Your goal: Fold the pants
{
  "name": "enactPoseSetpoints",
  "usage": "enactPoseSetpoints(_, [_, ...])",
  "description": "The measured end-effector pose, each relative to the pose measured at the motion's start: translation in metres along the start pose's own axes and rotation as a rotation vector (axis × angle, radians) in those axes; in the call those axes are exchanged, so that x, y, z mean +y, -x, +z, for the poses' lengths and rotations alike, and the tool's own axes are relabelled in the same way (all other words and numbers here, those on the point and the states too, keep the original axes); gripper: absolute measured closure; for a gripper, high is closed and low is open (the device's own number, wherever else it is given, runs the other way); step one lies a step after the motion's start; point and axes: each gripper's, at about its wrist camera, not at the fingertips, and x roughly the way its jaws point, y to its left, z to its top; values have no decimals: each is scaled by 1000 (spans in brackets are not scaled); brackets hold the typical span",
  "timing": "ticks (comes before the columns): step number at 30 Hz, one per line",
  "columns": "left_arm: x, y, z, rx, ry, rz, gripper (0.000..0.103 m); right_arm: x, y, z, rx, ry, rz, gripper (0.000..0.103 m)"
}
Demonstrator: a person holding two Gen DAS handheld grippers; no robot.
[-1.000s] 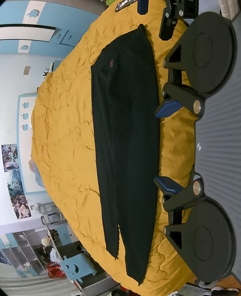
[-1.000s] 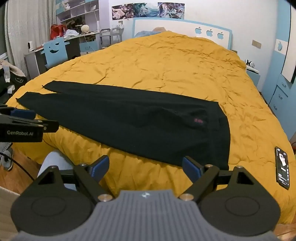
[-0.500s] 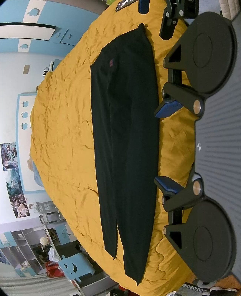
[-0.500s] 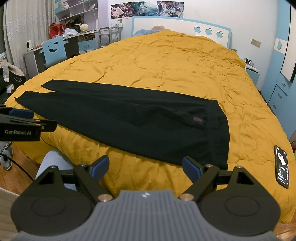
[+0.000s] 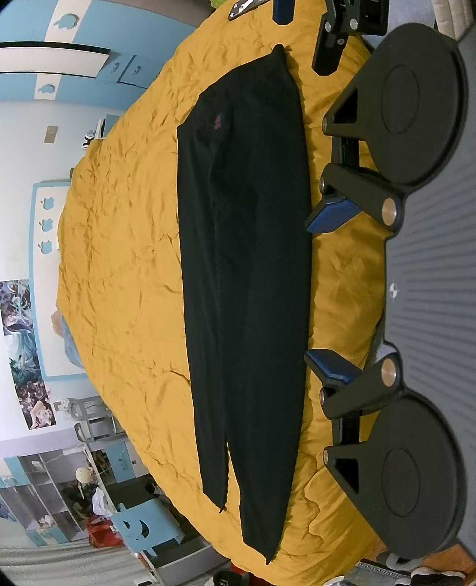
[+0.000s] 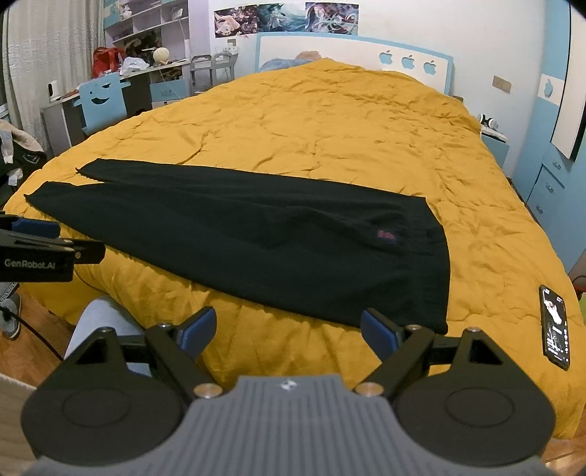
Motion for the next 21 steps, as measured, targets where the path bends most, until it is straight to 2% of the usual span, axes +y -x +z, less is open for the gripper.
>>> enactPoseSetpoints(21, [1,0,0,5,2,5,18,1,-1,-2,-5,-7,-6,21])
